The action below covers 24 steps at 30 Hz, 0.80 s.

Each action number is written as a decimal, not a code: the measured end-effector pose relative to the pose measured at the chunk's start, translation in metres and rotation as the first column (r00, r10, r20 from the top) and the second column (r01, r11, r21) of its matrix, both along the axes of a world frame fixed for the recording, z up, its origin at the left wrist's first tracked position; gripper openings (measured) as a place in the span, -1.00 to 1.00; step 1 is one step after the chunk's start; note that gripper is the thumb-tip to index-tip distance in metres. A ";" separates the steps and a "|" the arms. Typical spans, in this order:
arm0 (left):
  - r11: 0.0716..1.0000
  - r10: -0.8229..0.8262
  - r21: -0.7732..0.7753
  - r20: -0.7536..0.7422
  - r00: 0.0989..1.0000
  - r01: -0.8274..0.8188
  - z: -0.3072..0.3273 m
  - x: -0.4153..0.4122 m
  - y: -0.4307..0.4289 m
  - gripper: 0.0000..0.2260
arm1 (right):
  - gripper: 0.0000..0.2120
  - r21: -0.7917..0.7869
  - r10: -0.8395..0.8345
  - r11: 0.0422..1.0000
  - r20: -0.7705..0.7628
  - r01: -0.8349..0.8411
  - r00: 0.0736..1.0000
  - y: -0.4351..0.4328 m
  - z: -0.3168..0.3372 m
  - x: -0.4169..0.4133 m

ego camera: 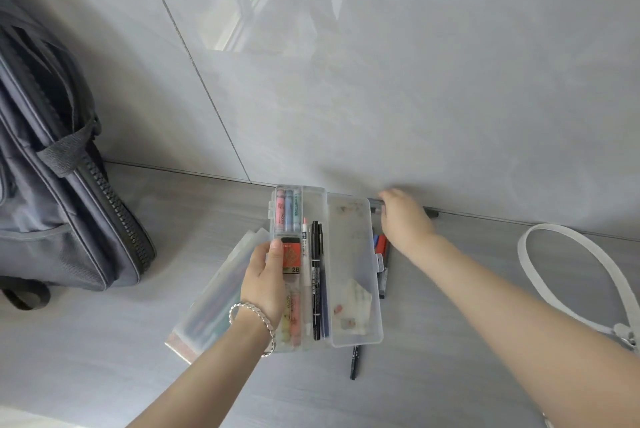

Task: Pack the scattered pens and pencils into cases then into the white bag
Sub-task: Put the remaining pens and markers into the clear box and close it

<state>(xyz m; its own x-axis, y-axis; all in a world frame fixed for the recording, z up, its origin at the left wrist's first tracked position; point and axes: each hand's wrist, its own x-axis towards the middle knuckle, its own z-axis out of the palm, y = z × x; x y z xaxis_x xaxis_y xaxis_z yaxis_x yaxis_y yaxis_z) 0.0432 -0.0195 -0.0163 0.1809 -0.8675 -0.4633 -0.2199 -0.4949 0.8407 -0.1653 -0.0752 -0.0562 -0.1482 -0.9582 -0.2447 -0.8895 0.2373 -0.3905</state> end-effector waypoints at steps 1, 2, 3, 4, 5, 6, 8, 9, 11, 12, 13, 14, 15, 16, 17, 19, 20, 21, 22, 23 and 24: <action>1.000 0.010 0.000 -0.007 1.000 -0.010 -0.001 0.001 -0.001 -0.77 | -0.66 0.065 0.046 0.997 -0.079 -0.041 0.996 -0.005 -0.008 -0.003; 1.000 0.021 0.002 -0.012 1.000 -0.021 -0.002 0.003 -0.002 -0.78 | -0.64 0.104 0.088 0.992 -0.146 -0.073 0.985 -0.009 -0.012 -0.004; 0.999 0.032 0.008 -0.015 0.999 -0.032 -0.002 0.005 -0.003 -0.79 | -0.63 0.124 0.125 0.987 -0.197 -0.102 0.972 -0.011 -0.016 -0.005; 0.999 0.041 0.012 -0.020 0.999 -0.041 -0.003 0.007 -0.004 -0.79 | -0.65 0.129 0.145 0.985 -0.230 -0.117 0.962 -0.014 -0.018 -0.004; 0.999 0.050 0.017 -0.023 0.999 -0.049 -0.004 0.009 -0.005 -0.79 | -0.69 0.146 0.160 0.981 -0.257 -0.125 0.953 -0.016 -0.021 -0.003; 0.998 0.054 0.024 -0.023 0.998 -0.053 -0.006 0.010 -0.007 -0.80 | -0.74 0.176 0.167 0.977 -0.266 -0.122 0.949 -0.018 -0.024 -0.003; 0.998 0.060 0.035 -0.021 0.998 -0.059 -0.008 0.013 -0.007 -0.81 | -0.85 0.228 0.152 0.969 -0.241 -0.096 0.958 -0.020 -0.028 -0.002; 0.997 0.063 0.036 -0.019 0.998 -0.062 -0.009 0.014 -0.007 -0.82 | -0.88 0.232 0.174 0.966 -0.264 -0.112 0.949 -0.021 -0.030 -0.003; 0.997 0.069 0.042 -0.012 0.998 -0.068 -0.010 0.015 -0.007 -0.80 | -0.90 0.238 0.127 0.968 -0.200 -0.077 0.972 -0.024 -0.035 -0.007; 0.997 0.070 0.041 -0.008 0.998 -0.070 -0.010 0.014 -0.007 -0.79 | -0.90 0.263 0.081 0.964 -0.134 -0.044 0.988 -0.022 -0.033 -0.009; 0.997 0.069 0.042 -0.006 0.998 -0.069 -0.009 0.014 -0.007 -0.78 | -0.92 0.285 0.108 0.956 -0.127 -0.068 0.986 -0.021 -0.033 -0.010; 0.997 0.067 0.048 -0.011 0.998 -0.066 -0.009 0.013 -0.006 -0.77 | -0.89 0.287 0.128 0.954 -0.126 -0.088 0.984 -0.019 -0.031 -0.011; 0.997 0.065 0.051 -0.020 0.998 -0.064 -0.008 0.012 -0.005 -0.76 | -0.82 0.283 0.132 0.954 -0.107 -0.097 0.985 -0.016 -0.031 -0.013; 0.997 0.063 0.050 -0.026 0.998 -0.062 -0.007 0.011 -0.004 -0.74 | -0.79 0.264 0.104 0.961 -0.070 -0.082 0.992 -0.012 -0.028 -0.015; 0.997 0.063 0.052 -0.030 0.998 -0.061 -0.006 0.010 -0.003 -0.73 | -0.77 0.167 0.051 0.985 -0.029 -0.046 0.998 -0.007 -0.025 -0.015; 0.995 0.074 0.065 -0.043 0.996 -0.071 -0.007 0.010 0.000 -0.68 | -0.77 -0.082 -0.060 0.994 0.107 0.069 0.992 0.006 -0.011 -0.007; 0.994 0.080 0.081 -0.048 0.996 -0.076 -0.008 0.011 0.002 -0.66 | -0.75 -0.169 -0.103 0.974 0.260 0.150 0.960 0.015 0.000 0.000; 0.992 0.085 0.097 -0.061 0.995 -0.079 -0.009 0.010 0.003 -0.65 | -0.72 -0.210 -0.116 0.952 0.426 0.223 0.897 0.025 0.014 0.010; 0.990 0.087 0.116 -0.077 0.993 -0.078 -0.010 0.010 0.005 -0.67 | -0.70 -0.221 -0.084 0.943 0.567 0.250 0.819 0.036 0.030 0.020; 0.989 0.087 0.131 -0.094 0.992 -0.075 -0.010 0.009 0.006 -0.68 | -0.72 -0.206 -0.035 0.951 0.672 0.231 0.740 0.047 0.044 0.031; 0.987 0.081 0.147 -0.110 0.991 -0.064 -0.009 0.008 0.009 -0.69 | -0.72 -0.173 0.006 0.968 0.741 0.184 0.671 0.061 0.057 0.042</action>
